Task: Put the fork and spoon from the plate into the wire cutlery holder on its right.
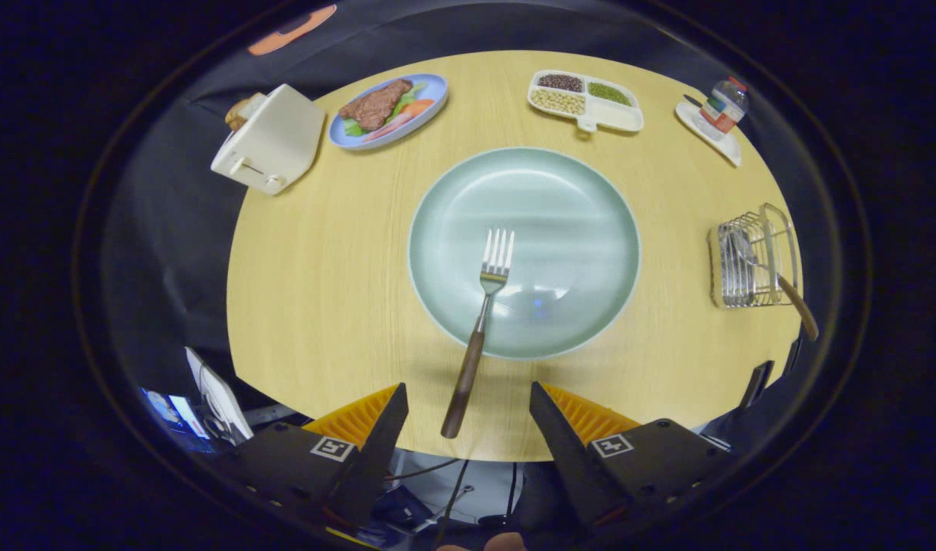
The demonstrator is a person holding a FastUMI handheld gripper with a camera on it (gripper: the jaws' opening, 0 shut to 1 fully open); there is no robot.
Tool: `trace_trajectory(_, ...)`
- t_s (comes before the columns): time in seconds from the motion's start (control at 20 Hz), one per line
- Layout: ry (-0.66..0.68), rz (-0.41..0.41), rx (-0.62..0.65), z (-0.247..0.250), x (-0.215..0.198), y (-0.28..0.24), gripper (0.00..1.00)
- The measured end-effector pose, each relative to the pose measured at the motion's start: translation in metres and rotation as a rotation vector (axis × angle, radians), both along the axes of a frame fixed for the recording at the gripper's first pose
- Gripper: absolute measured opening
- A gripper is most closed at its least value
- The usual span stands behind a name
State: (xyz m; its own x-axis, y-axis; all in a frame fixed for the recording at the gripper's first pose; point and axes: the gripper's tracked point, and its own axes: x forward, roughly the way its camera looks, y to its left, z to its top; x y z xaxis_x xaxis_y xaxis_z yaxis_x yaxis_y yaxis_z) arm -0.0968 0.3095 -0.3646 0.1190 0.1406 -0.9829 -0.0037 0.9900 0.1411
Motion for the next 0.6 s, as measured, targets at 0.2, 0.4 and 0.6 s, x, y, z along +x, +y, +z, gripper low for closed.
trace_trajectory(0.2, 0.028, -0.025, -0.011, -0.029, 0.0, 0.006, 0.92)
trace_trajectory(0.4, 0.062, -0.013, -0.024, -0.043, -0.003, 0.002, 0.55)
trace_trajectory(0.6, 0.046, 0.015, -0.073, -0.031, 0.005, -0.015, 0.11)
